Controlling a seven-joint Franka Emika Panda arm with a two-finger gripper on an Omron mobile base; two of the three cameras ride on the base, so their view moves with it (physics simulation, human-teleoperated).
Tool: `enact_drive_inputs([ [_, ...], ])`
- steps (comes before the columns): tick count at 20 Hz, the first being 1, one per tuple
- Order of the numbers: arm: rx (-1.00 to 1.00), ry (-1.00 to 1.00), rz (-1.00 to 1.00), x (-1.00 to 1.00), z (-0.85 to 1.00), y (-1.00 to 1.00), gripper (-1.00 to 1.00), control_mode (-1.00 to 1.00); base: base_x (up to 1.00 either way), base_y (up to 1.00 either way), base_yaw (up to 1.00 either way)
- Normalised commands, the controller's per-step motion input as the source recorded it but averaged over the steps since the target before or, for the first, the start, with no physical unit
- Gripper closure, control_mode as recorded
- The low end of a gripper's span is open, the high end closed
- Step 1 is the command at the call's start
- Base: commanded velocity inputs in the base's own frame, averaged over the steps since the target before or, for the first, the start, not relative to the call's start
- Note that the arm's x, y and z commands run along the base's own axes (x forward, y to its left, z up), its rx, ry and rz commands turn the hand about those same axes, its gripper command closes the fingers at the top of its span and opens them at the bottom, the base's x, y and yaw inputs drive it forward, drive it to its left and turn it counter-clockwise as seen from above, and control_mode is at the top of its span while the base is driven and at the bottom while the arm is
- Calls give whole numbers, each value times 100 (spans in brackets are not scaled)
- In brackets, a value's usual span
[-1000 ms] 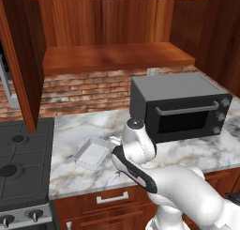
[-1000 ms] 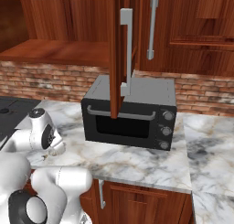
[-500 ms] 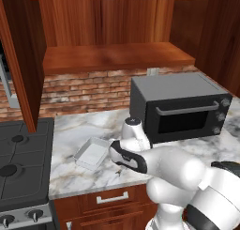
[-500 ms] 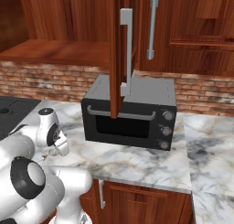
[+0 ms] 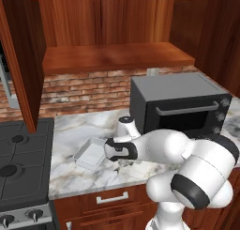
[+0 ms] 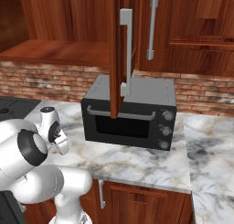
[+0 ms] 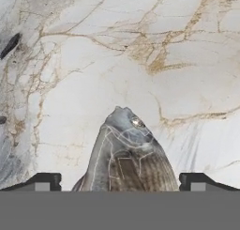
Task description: Retrieve the tupperware from the cabinet, then place the raw meat into the tupperware to avoid contamination.
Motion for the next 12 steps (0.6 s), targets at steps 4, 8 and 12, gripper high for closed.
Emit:
enact_drive_inputs([
  [4, 0, 8, 0, 1, -23, 17, 100, -100, 0, 0, 0],
  [8, 0, 2, 0, -9, -5, 4, 100, -100, 0, 0, 0],
  [12, 0, -1, 0, -27, 15, 0, 100, -100, 0, 0, 0],
])
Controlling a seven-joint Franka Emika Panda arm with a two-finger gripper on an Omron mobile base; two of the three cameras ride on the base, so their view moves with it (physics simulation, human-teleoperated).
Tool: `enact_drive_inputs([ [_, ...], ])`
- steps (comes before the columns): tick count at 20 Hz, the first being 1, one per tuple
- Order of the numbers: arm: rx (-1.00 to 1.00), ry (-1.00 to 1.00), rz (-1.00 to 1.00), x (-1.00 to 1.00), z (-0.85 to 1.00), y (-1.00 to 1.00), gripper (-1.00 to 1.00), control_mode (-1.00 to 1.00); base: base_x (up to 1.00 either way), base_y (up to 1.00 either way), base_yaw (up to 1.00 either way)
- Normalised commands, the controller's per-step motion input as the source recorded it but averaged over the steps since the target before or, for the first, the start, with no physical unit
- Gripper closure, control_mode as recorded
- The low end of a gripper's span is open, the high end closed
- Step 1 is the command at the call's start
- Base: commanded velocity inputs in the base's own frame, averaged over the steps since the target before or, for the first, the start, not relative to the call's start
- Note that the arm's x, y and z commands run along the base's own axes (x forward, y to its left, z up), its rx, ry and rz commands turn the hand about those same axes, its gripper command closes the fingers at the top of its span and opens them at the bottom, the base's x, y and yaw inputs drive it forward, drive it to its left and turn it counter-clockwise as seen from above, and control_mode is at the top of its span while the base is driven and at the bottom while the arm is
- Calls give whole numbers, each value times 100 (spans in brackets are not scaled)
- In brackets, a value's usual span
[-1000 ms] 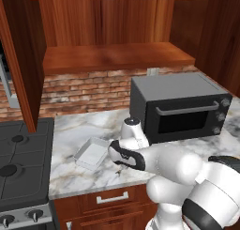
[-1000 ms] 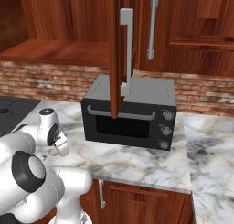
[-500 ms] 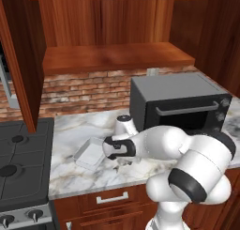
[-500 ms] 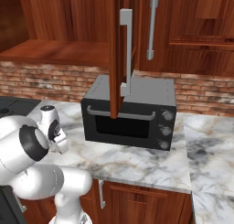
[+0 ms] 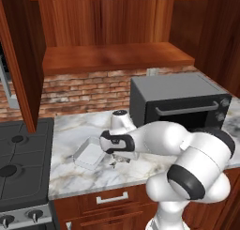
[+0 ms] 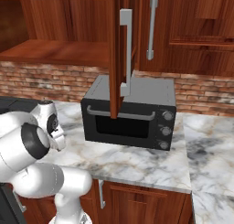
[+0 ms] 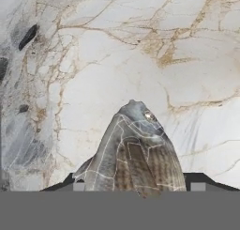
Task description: Retrieve the tupperware from the cabinet, then place the raw meat into the tupperware to avoid contamination.
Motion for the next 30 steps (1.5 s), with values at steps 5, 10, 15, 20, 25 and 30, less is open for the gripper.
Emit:
enact_drive_inputs([
  [5, -2, -1, 0, -36, 30, -6, 100, -100, 0, 0, 0],
  [10, -1, 0, 0, -27, 51, -18, 100, -100, 0, 0, 0],
  [15, -6, 1, 0, 0, 65, 5, 100, -100, 0, 0, 0],
  [20, -7, -3, 0, 10, 37, 51, 100, -100, 0, 0, 0],
  [25, -1, -4, 0, 33, 0, 41, 100, -100, 0, 0, 0],
  [30, 0, 0, -2, 56, -2, 23, 100, -100, 0, 0, 0],
])
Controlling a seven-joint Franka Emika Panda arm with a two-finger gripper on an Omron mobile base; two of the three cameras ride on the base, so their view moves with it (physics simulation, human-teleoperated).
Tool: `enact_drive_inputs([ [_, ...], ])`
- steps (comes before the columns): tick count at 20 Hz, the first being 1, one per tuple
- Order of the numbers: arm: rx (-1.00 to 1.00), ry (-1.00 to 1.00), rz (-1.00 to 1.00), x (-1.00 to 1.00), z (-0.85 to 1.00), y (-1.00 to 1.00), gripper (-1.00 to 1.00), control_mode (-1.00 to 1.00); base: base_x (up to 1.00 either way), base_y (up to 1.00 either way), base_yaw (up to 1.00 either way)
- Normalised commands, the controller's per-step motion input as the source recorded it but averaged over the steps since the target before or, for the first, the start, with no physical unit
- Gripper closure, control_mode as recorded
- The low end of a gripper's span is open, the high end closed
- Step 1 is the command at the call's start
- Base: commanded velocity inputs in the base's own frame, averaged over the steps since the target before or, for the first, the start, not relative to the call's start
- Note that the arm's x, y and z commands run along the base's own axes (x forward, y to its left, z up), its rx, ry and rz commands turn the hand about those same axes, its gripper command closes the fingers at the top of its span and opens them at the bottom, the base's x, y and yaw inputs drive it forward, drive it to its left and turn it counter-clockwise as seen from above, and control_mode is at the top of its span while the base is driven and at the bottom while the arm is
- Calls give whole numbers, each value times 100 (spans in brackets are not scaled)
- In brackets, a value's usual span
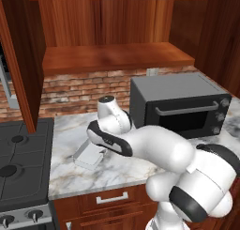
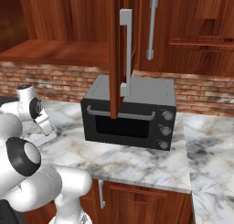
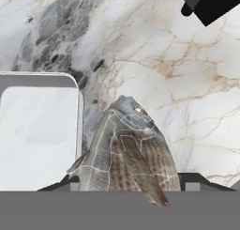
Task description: Retrieve the tupperware from the cabinet, then place the raw meat into the tupperware to avoid contamination.
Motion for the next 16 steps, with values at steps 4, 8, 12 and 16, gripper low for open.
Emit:
enact_drive_inputs([
  [4, -1, 1, -5, 33, -1, 41, 100, -100, 0, 0, 0],
  [8, 0, 0, -7, 17, -10, 44, 100, -100, 0, 0, 0],
  [12, 0, 0, -2, 9, -12, 20, 100, -100, 0, 0, 0],
  [16, 0, -1, 0, 1, -3, 0, 100, -100, 0, 0, 0],
])
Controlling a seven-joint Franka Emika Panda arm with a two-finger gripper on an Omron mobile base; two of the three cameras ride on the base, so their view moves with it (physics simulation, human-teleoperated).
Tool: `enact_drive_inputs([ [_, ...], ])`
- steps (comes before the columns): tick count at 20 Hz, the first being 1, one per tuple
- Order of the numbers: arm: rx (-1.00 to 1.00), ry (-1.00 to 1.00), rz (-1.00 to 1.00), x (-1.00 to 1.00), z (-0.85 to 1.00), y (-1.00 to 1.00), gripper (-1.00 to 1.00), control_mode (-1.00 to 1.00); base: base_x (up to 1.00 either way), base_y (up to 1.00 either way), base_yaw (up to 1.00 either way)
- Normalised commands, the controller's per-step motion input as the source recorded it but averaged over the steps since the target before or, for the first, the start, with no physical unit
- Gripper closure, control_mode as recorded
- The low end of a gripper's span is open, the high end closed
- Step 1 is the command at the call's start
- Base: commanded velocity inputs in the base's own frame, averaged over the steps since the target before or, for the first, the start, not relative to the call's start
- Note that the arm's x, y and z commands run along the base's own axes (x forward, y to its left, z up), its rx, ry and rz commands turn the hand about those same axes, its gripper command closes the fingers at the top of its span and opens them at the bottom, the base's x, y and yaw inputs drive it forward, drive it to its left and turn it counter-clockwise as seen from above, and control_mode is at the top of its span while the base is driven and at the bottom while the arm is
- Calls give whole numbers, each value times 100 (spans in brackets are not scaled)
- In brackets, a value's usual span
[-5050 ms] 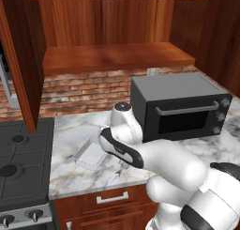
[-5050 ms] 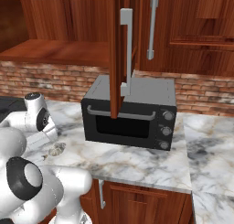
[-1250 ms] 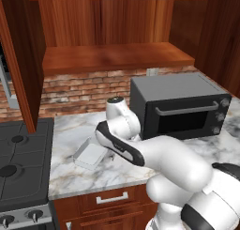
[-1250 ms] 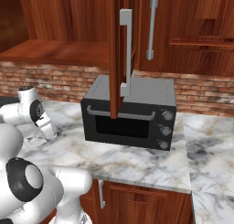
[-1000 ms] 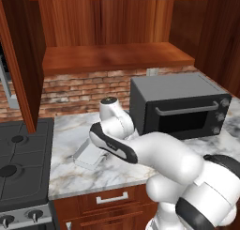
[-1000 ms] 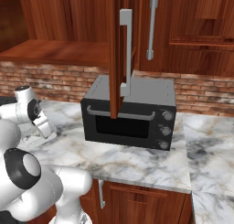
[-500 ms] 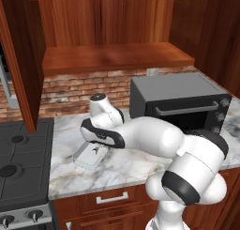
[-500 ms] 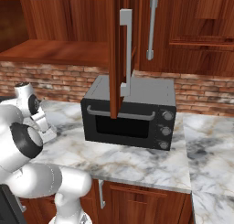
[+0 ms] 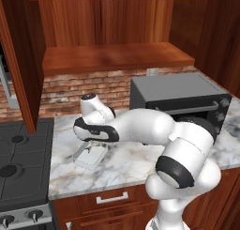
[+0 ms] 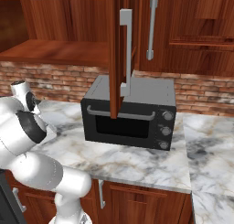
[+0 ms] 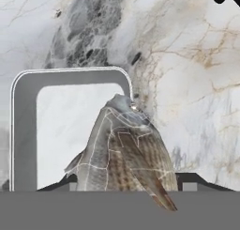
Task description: Retrieve the tupperware from the cabinet, then place the raw meat into the tupperware to avoid contamination.
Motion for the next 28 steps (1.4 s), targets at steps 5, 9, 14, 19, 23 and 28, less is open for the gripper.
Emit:
enact_drive_inputs([
  [5, 2, 0, 0, 3, -23, 2, 100, -100, 0, 0, 0],
  [9, 0, 0, 0, 11, -27, 16, 100, -100, 0, 0, 0],
  [14, 0, 6, 1, 18, -22, 21, 100, -100, 0, 0, 0],
  [19, 0, 11, 1, 18, -23, 23, 100, -100, 0, 0, 0],
  [23, 0, 12, 0, 18, -24, 22, 100, -100, 0, 0, 0],
  [28, 1, 11, 2, 11, -23, 21, 100, -100, 0, 0, 0],
])
